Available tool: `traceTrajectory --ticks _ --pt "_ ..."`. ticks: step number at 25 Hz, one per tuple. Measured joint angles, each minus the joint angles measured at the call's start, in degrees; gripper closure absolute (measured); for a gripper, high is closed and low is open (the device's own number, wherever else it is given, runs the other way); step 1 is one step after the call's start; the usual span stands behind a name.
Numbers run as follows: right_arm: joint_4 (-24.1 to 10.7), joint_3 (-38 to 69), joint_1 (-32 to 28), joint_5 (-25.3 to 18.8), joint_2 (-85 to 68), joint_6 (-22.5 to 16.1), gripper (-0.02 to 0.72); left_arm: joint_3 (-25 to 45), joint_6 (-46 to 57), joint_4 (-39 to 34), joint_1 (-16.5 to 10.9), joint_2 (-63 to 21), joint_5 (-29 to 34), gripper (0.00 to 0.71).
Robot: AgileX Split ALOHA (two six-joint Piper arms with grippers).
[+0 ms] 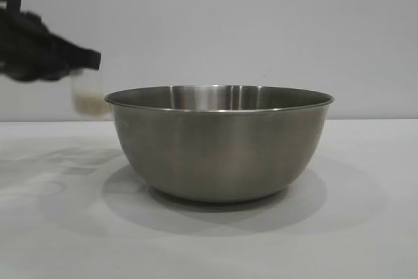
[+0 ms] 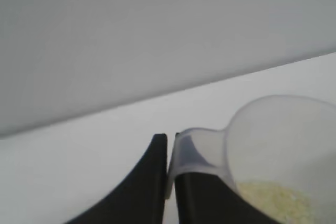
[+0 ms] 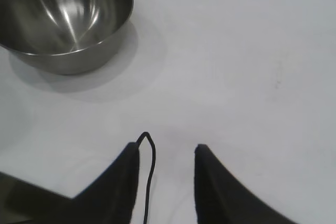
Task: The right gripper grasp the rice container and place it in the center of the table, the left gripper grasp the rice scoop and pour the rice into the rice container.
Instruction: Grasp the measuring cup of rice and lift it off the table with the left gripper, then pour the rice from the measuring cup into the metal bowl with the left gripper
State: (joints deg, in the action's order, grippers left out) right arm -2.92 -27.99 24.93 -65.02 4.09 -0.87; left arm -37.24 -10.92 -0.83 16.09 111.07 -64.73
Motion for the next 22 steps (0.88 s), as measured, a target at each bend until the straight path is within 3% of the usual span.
traceTrajectory --ticks 9,22 --pt "0.0 0.0 0.0 0.0 0.0 0.0 0.461 -2.0 -25.0 -19.6 0.0 -4.5 -0.1 0.71" --pt "0.0 0.0 0.0 0.0 0.0 0.0 0.461 -12.1 -37.7 -46.3 0.0 -4.6 0.6 0.71"
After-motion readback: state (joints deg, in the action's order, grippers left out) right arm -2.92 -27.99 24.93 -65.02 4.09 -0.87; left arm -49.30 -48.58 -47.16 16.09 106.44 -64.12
